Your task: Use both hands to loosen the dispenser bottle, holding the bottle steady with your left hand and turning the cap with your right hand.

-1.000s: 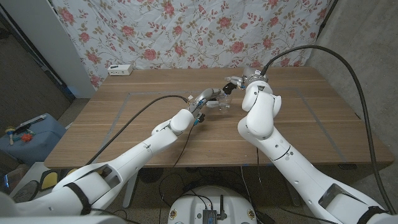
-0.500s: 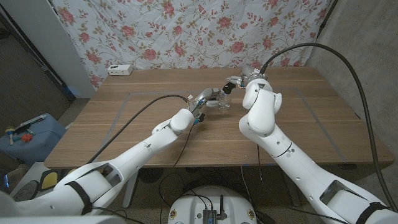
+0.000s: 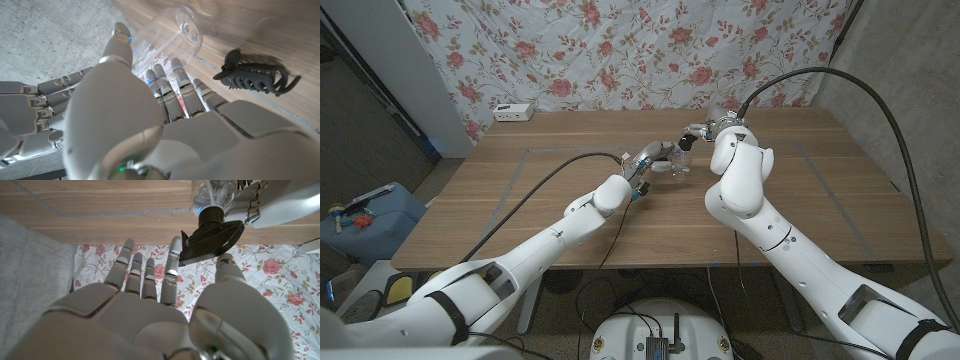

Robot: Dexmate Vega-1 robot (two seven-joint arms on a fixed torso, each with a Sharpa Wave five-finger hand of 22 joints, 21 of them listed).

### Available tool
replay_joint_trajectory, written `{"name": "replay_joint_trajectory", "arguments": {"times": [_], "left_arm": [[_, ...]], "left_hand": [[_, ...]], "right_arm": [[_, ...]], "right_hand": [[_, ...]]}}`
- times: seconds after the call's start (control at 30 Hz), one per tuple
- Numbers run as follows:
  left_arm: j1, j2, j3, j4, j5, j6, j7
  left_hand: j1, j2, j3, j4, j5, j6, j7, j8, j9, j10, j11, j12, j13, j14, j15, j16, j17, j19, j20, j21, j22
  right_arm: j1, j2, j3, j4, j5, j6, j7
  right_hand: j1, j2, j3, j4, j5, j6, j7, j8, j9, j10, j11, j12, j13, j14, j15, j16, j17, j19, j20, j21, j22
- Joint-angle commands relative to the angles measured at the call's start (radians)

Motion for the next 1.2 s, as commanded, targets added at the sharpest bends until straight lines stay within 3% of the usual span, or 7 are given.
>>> {"name": "replay_joint_trajectory", "arguments": {"times": [0.03, 0.27, 0.63, 1.03, 1.2], "left_arm": [[0.003, 0.002, -0.001, -0.004, 0.000, -0.008, -0.002], [0.004, 0.001, 0.000, -0.006, 0.000, -0.012, -0.005], [0.012, 0.006, -0.001, -0.019, 0.000, -0.008, -0.007], [0.014, 0.000, -0.001, -0.014, -0.002, -0.011, -0.004], [0.014, 0.000, -0.001, -0.012, -0.002, -0.011, -0.003]], "left_hand": [[-0.099, 0.113, 0.075, 0.069, 0.006, 0.089, -0.009, 0.008, 0.003, 0.040, -0.028, 0.008, 0.041, 0.014, -0.072, 0.002, 0.004, 0.010, -0.086, 0.001, 0.002], [-0.104, 0.113, 0.076, 0.070, 0.006, 0.090, -0.008, 0.008, 0.003, 0.041, -0.027, 0.007, 0.043, 0.015, -0.071, 0.001, 0.003, 0.010, -0.087, 0.001, 0.002], [-0.108, 0.115, 0.079, 0.071, 0.006, 0.094, -0.008, 0.008, 0.003, 0.042, -0.026, 0.006, 0.045, 0.014, -0.070, 0.000, 0.004, 0.010, -0.087, 0.001, 0.002], [-0.111, 0.117, 0.080, 0.071, 0.006, 0.097, -0.002, 0.008, 0.003, 0.045, -0.025, 0.006, 0.047, 0.014, -0.069, 0.000, 0.004, 0.010, -0.085, 0.001, 0.002], [-0.114, 0.118, 0.081, 0.072, 0.006, 0.096, -0.004, 0.008, 0.003, 0.048, -0.026, 0.007, 0.048, 0.013, -0.068, -0.001, 0.004, 0.010, -0.085, 0.001, 0.002]], "right_arm": [[0.009, -0.030, -0.019, -0.028, 0.040, -0.036, -0.021], [0.020, -0.057, -0.030, -0.046, 0.072, -0.055, -0.017], [0.037, -0.106, -0.036, -0.089, 0.208, -0.097, -0.067], [0.085, -0.193, -0.049, -0.145, 0.459, -0.152, -0.183], [0.118, -0.233, -0.073, -0.164, 0.566, -0.182, -0.254]], "right_hand": [[0.023, 0.005, 0.011, -0.015, 0.004, -0.010, -0.004, -0.006, -0.002, -0.001, -0.002, 0.002, 0.004, -0.001, -0.009, -0.002, 0.001, 0.004, -0.002, 0.000, 0.004], [0.053, 0.021, 0.029, -0.026, 0.003, -0.020, -0.010, -0.013, -0.007, -0.004, -0.009, 0.002, 0.004, -0.005, -0.017, -0.002, 0.001, 0.004, -0.002, 0.000, 0.004], [0.114, 0.038, 0.058, -0.039, -0.006, -0.079, -0.035, -0.047, -0.022, -0.030, -0.019, -0.002, 0.004, -0.019, -0.032, -0.006, 0.001, -0.005, -0.005, -0.003, 0.004], [0.205, 0.047, 0.096, -0.046, -0.014, -0.149, -0.076, -0.092, -0.042, -0.071, -0.031, -0.005, 0.005, -0.040, -0.036, -0.008, 0.000, -0.024, -0.013, -0.004, 0.005], [0.230, 0.053, 0.106, -0.046, -0.014, -0.160, -0.082, -0.100, -0.046, -0.083, -0.036, -0.006, 0.005, -0.051, -0.043, -0.010, 0.001, -0.028, -0.014, -0.004, 0.005]]}}
